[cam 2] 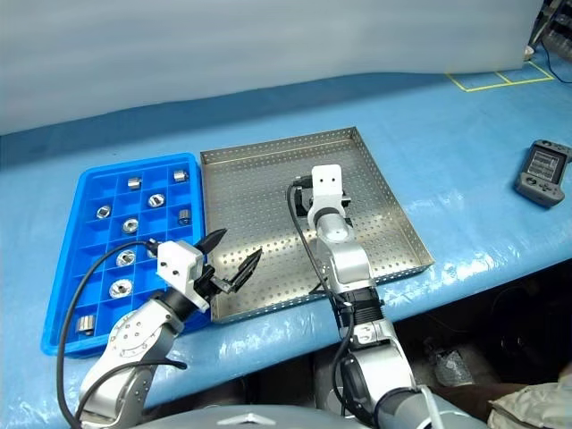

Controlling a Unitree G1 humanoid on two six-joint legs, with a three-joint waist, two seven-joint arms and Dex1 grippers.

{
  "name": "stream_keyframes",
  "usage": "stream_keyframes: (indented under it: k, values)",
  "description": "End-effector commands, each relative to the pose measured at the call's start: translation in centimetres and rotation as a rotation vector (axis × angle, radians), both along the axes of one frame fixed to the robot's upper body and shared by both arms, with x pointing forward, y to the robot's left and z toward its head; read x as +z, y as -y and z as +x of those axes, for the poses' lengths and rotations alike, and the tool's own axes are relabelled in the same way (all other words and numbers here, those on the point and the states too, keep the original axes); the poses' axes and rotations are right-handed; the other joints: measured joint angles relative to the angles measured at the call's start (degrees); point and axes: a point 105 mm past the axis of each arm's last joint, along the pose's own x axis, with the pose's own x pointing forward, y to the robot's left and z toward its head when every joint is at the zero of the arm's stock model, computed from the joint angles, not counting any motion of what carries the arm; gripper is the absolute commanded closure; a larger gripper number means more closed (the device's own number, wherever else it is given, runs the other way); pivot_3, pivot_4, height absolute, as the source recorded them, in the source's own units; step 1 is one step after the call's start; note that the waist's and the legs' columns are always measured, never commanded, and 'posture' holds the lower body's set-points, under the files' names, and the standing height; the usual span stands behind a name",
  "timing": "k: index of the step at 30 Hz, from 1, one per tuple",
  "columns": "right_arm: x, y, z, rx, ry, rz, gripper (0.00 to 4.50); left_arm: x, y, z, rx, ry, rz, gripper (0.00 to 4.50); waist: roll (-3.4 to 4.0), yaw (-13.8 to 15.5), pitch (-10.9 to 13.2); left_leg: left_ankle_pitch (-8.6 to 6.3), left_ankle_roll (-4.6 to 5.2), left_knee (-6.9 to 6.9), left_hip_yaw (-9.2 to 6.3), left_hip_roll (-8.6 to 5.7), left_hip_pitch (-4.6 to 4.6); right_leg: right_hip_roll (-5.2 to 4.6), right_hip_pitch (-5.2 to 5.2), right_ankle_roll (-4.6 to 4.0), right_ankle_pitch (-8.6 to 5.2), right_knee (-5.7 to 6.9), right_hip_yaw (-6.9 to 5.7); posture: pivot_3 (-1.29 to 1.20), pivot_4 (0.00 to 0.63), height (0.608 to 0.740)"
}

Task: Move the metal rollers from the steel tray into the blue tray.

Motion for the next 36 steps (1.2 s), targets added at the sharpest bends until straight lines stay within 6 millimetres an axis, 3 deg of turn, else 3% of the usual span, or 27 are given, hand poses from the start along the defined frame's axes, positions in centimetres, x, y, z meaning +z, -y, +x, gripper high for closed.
stream_keyframes:
  k: [1, 8, 36]
  values:
    - [0.8, -0.9, 0.5, 0.020, 0.033, 0.020, 0.02, 0.7, 0.1, -0.2, 0.002, 0.036, -0.003, 0.00, 0.00, 0.0, 0.0, 0.00, 0.00, 0.00, 0.01, 0.00, 0.01, 0.00, 0.00, 0.00, 0.00, 0.00, 0.01, -0.04, 0.150, 0.740]
    - [-0.3, -1.7, 0.5, 0.057, 0.011, -0.007, 0.02, 0.8, 0.0, -0.3, 0.023, 0.036, -0.005, 0.00, 0.00, 0.3, 0.0, -0.01, 0.01, -0.02, 0.07, 0.00, 0.04, 0.01, 0.00, 0.03, 0.02, 0.00, 0.08, -0.02, 0.150, 0.740]
    - [-0.7, -1.4, 0.4, 0.057, 0.001, -0.027, 0.02, 0.9, 0.1, -0.5, 0.041, 0.030, -0.013, 0.00, 0.00, 1.5, 0.0, -0.01, 0.01, -0.02, 0.11, 0.00, 0.05, 0.01, 0.00, 0.05, 0.03, 0.00, 0.11, -0.01, 0.150, 0.740]
